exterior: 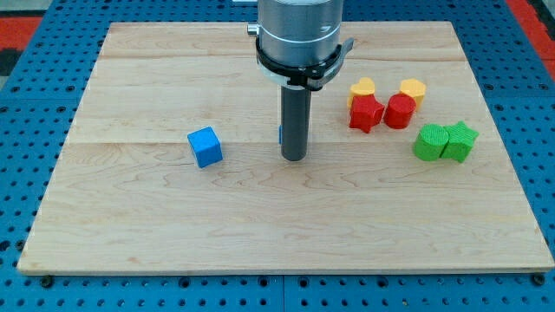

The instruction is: Keep the blue cube to the bottom left of the blue triangle

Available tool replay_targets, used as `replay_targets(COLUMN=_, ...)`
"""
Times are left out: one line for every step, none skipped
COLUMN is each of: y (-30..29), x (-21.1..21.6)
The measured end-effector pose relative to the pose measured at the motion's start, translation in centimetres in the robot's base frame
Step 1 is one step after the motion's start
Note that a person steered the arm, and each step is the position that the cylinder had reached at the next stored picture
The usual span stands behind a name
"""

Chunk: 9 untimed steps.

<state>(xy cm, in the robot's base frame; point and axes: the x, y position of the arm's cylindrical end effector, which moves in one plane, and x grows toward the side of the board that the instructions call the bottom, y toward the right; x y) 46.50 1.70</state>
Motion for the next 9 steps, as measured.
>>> replay_targets(y=-2.3, x=-3.9)
replay_targets(y=-2.3, x=-3.9)
replay_targets(y=-2.2, x=0.6)
replay_targets(y=-4.7, x=7.0)
replay_targets(y=-11.0, x=8.0)
replay_targets(y=-18.4, x=7.3)
replay_targets(y=-22.3, x=2.1)
replay_targets(y=-22.2, x=-2.5)
replay_targets(y=-21.4, x=-1.5)
